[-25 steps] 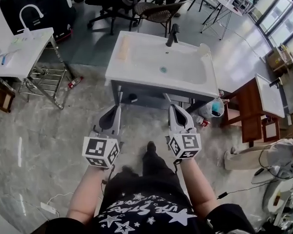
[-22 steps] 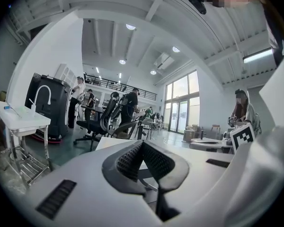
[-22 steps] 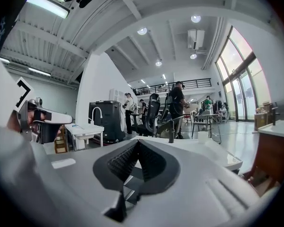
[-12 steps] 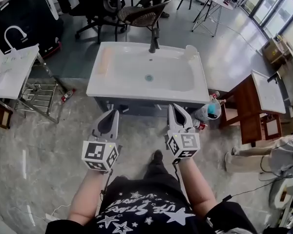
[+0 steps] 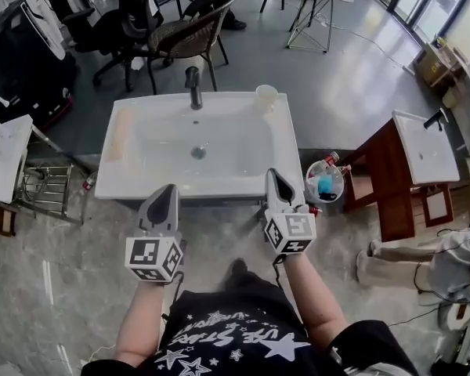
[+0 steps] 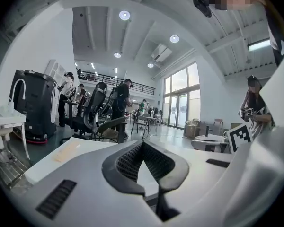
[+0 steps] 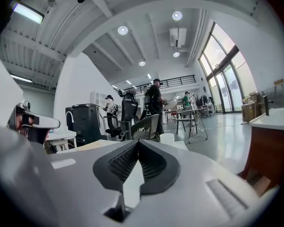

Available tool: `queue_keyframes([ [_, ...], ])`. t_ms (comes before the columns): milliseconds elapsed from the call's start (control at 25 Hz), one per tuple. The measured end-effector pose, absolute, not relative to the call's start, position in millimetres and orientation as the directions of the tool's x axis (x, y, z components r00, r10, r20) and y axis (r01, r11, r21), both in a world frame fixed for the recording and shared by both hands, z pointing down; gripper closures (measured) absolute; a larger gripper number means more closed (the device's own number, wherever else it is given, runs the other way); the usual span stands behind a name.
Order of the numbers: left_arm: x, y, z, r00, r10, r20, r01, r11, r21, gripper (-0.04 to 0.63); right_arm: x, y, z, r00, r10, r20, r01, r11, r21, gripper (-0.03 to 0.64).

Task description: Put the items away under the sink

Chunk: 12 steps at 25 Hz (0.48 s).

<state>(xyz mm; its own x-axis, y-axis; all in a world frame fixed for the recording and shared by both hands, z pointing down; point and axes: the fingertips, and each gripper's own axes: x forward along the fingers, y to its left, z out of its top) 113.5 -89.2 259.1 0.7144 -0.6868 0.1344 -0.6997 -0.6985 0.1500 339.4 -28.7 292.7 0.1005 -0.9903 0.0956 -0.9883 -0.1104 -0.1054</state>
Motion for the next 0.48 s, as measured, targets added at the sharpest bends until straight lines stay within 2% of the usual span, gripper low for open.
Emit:
queue_keyframes([
  [200, 150.8, -108.4, 262.4, 0.69, -0.707, 0.155, -0.724, -0.676, 0.138, 0.586, 383.9, -44.9, 302.0, 0.121, -0.986, 0.113, -0.98, -0.136, -0.144, 0.612],
  [480, 206.7, -134.5, 275.3, 0.743, -0.643, 0.184, -0.667, -0.735, 0.121, 0.586, 412.4, -57.1, 323.9, 0.145, -0.976, 0.164, -0.974, -0.17, -0.152, 0.611],
])
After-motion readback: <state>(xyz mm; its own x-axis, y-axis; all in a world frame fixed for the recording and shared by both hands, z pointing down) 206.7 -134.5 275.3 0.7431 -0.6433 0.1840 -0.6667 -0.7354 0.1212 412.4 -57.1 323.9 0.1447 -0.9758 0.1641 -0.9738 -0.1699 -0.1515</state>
